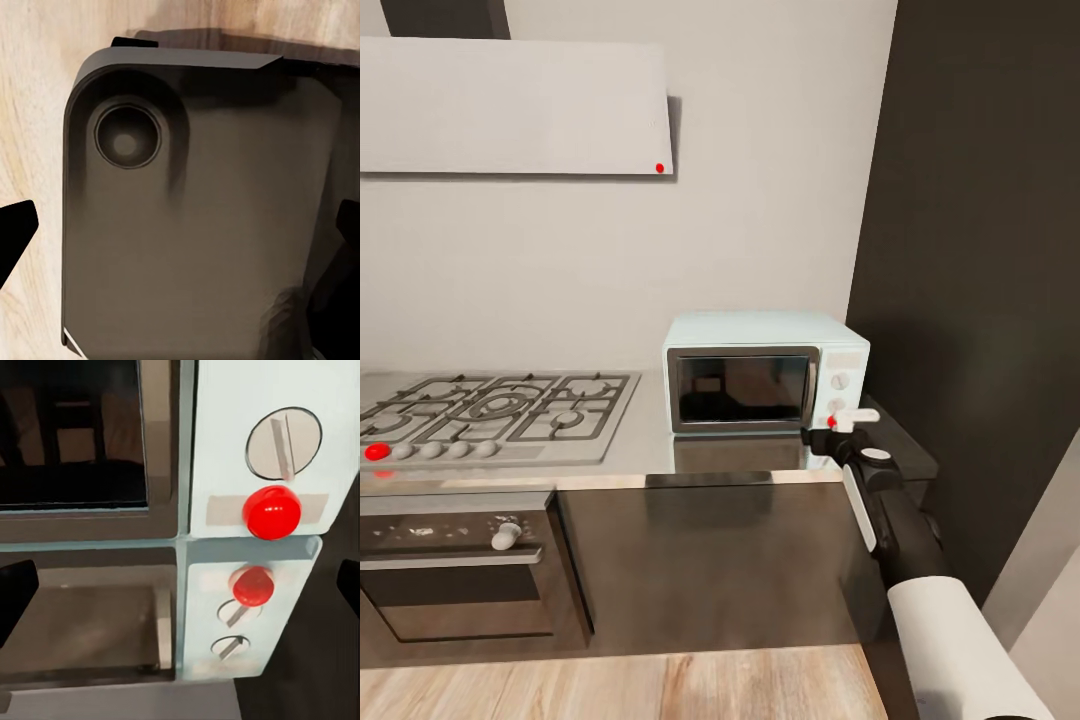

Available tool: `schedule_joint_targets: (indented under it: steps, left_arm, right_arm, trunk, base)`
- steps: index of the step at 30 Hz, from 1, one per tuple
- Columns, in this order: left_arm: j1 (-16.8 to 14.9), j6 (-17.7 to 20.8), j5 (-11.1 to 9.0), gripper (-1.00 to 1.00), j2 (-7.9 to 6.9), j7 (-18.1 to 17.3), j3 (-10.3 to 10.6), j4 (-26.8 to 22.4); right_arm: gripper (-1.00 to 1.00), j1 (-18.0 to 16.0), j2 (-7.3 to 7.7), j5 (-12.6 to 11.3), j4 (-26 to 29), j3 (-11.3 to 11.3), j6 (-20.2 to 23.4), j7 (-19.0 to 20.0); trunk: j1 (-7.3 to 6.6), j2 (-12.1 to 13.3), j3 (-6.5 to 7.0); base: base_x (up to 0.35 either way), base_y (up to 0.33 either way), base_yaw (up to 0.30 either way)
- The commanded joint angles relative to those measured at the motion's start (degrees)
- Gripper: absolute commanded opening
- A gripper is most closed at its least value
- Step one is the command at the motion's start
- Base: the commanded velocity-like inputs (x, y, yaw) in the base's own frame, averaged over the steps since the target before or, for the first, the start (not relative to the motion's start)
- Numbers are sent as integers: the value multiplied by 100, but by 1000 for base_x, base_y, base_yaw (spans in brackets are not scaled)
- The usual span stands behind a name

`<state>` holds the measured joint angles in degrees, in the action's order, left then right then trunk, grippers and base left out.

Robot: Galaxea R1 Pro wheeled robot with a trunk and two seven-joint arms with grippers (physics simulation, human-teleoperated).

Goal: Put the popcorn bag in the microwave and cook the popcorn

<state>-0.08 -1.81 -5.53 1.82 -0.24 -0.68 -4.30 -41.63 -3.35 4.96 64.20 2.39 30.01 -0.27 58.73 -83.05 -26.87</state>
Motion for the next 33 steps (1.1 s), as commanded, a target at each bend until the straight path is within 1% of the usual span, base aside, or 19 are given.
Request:
schedule_joint_targets:
  steps: [1, 7, 8, 13, 22, 23, 27, 33]
  left_arm:
    - [-1, -12, -58, 100, 0, -3, -2, -1]
    - [-1, -12, -57, 100, 2, -3, -4, -1]
    - [-1, -12, -56, 100, 2, -3, -3, -1]
    - [-1, -12, -56, 100, 3, -3, -3, -2]
    - [-1, -12, -60, 100, 3, 4, -11, -7]
    - [-9, -12, -63, 100, 3, 6, -18, -10]
    - [-9, -12, -63, 100, 3, 6, -17, -10]
    - [-10, -12, -63, 100, 7, 6, -24, -15]
  right_arm:
    - [100, -3, -11, 84, 2, 8, 31, 9]
    - [100, -3, -54, 274, -58, 2, 31, 8]
    - [100, -3, -57, 534, -59, 0, 31, 8]
    - [100, -3, -80, 536, -64, 0, 31, 3]
    - [100, -3, -78, 532, -69, 7, 31, 15]
    - [100, -3, -110, 530, -74, 16, 6, 20]
    - [100, -3, -118, 527, -74, 16, 0, 18]
    - [100, 12, -124, 505, -74, 16, -193, 17]
  trunk:
    - [0, -3, -6]
    - [0, -3, -6]
    - [0, -3, -6]
    - [0, -3, -6]
    - [0, -3, -6]
    - [0, -3, -6]
    - [0, -3, -6]
    - [0, -3, -6]
  base:
    - [0, 0, 0]
    - [0, 0, 0]
    - [0, 0, 0]
    - [0, 0, 0]
    - [0, 0, 0]
    - [0, 0, 0]
    - [0, 0, 0]
    - [0, 21, 0]
